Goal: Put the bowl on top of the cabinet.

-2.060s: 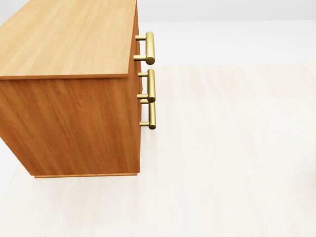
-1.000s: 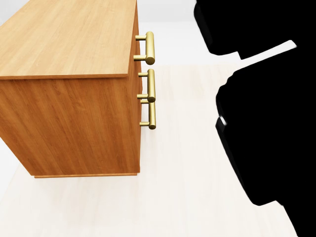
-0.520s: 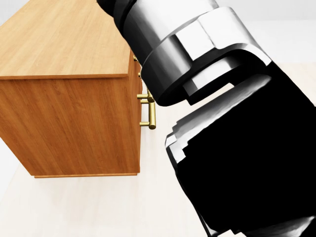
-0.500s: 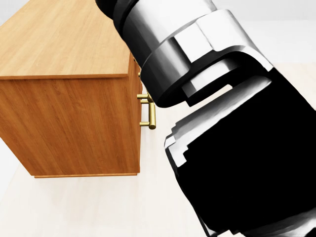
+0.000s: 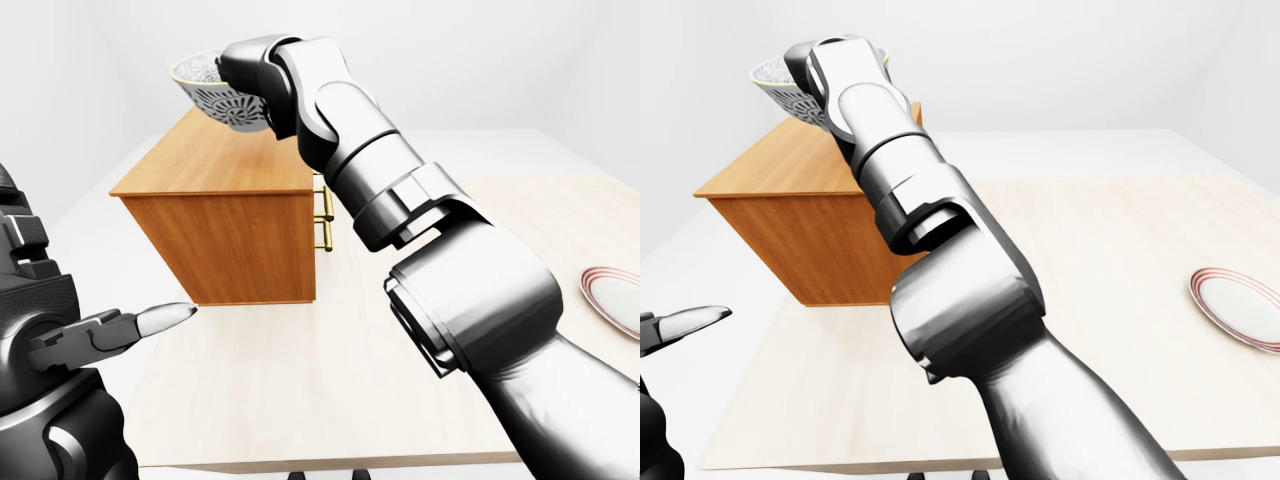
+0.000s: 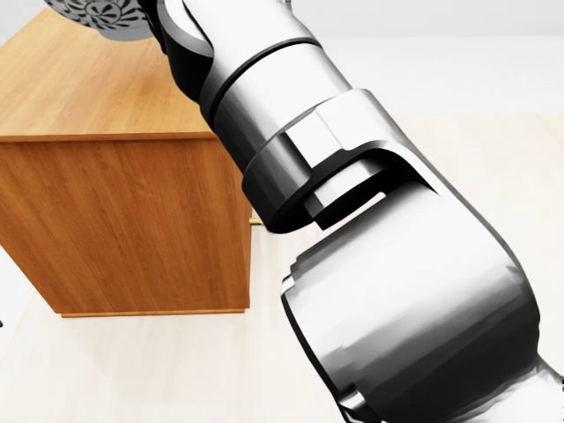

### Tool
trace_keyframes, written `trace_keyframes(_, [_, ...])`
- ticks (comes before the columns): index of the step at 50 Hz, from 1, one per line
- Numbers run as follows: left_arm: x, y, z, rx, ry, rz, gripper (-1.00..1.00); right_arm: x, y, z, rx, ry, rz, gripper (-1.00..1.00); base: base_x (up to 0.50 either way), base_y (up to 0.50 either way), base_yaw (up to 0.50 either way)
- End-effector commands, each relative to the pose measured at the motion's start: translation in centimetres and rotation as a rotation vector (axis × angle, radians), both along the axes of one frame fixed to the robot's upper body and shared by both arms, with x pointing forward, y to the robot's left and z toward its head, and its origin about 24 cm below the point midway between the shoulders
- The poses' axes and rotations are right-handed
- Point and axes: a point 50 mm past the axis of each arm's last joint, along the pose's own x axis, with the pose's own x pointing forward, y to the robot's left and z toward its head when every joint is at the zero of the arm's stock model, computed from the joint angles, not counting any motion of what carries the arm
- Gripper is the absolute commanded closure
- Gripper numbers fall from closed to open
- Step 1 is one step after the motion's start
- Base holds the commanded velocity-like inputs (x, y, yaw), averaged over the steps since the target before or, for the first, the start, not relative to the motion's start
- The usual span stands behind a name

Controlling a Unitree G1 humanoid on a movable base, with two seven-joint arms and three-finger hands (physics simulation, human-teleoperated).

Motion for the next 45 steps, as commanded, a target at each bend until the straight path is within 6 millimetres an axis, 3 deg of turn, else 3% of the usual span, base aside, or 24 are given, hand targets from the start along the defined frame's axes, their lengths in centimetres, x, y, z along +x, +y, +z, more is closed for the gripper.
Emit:
trace_keyframes(1, [0.0,0.0,0.0,0.002,0.0,-0.001,-1.0,0.2,0.2,-1.0,0.026,0.005,0.016,1.0,0.0,0.0,0.0])
trace_keyframes(45, [0.0,-0.1,0.0,0.0,-0.001,-0.001,-1.0,1.1,-0.2,-3.6,0.011,0.049,-0.002,1.0,0.0,0.0,0.0])
